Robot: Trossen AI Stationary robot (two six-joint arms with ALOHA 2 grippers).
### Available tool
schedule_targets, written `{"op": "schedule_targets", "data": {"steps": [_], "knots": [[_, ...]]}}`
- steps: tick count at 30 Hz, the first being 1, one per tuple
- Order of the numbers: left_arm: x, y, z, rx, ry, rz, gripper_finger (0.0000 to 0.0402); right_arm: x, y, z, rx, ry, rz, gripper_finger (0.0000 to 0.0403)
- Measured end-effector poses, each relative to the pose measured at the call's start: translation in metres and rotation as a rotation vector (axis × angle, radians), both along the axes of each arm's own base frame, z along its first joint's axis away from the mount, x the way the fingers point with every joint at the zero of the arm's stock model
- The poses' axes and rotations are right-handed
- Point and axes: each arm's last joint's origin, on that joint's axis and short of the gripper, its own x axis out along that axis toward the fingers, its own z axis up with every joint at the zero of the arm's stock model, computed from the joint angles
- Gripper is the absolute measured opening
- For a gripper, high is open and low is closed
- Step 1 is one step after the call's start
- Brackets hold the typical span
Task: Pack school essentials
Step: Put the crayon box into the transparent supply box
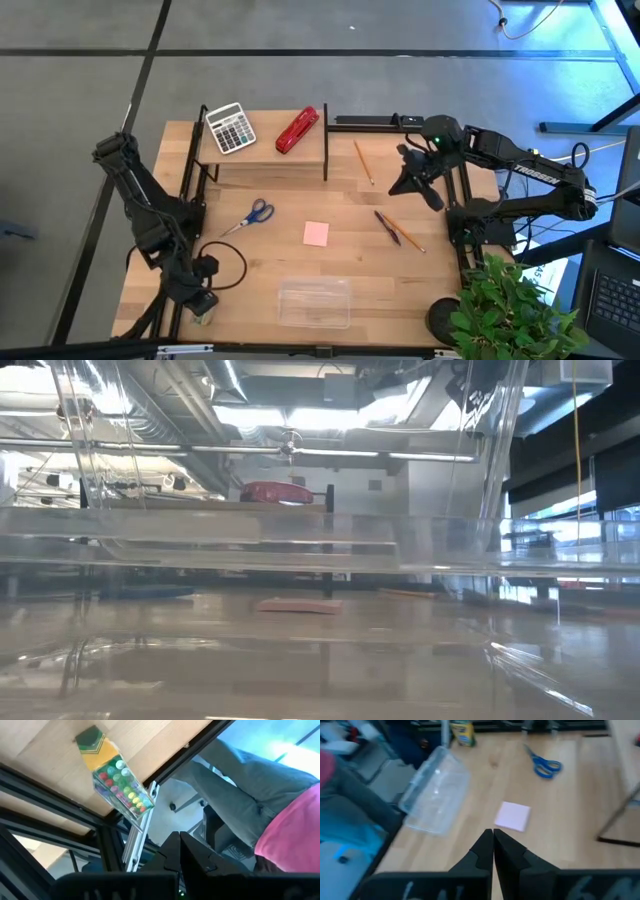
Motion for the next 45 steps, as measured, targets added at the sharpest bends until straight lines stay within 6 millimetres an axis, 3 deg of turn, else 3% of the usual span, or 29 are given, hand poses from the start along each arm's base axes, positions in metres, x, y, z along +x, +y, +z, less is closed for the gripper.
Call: {"op": "schedule_targets", "data": {"steps": [4,10,30,45], "knots": [[0.0003,0.0001,-0.0001,0.011,-0.022,-0.006,0.0,-0.0004,0.0019,0.001,0.033,-0.026,0.065,0.0016],[0.0017,0.0,0.0036,0.027,-0.076,-0.008,0.0,0.001,0.0053,0.0006,-0.05,-0.071,0.14,0.0016],[0.0025,0.0008,0.0066,0.053,-0.111,0.025,0.0,0.0016,0.0053,0.0002,-0.045,-0.066,0.137,0.0016],[-0.0057,0.004,0.0018,0.122,-0.046,0.017,0.001,0.0016,0.0053,0.0002,-0.045,-0.066,0.137,0.0016]]}}
